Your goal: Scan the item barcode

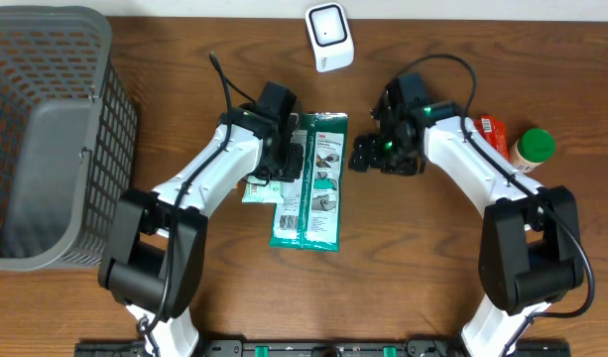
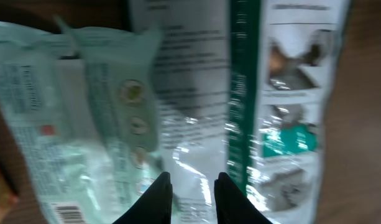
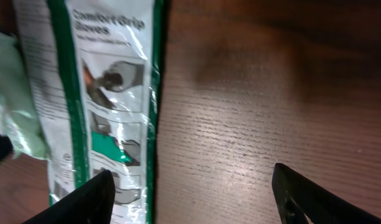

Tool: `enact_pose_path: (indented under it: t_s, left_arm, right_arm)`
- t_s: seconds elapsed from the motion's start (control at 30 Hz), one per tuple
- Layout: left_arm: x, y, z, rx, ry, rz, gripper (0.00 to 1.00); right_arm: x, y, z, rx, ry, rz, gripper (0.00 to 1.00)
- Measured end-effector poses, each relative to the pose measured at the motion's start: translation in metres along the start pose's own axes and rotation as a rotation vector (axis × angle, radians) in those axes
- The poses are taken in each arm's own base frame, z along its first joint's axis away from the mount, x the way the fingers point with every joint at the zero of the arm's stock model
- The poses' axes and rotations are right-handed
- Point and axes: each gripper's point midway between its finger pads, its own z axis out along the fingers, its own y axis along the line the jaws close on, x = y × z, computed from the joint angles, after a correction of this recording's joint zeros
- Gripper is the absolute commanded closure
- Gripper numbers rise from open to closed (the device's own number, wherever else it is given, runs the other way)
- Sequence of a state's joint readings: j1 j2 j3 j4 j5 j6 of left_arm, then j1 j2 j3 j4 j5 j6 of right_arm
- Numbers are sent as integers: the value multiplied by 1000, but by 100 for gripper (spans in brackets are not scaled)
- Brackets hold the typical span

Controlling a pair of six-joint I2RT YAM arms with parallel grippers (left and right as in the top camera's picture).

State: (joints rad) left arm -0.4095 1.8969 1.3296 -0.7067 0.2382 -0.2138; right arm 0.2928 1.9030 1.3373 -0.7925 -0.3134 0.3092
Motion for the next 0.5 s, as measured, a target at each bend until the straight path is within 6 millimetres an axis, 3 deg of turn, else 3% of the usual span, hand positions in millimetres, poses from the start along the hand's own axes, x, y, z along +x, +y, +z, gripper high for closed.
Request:
enact_pose_path:
  t_s: [0.27, 0.33, 0.5]
  left_arm:
    - [-14, 21, 2, -126, -65, 3, 75]
    - [-21, 24, 1, -147, -92, 5, 79]
    - [-22, 14, 3, -90, -93, -9, 87]
  right_arm:
    - [7, -4, 11, -4, 6, -1, 22]
    - [7, -4, 11, -7, 5, -1, 22]
    - [7, -3, 11, -8, 5, -4, 21]
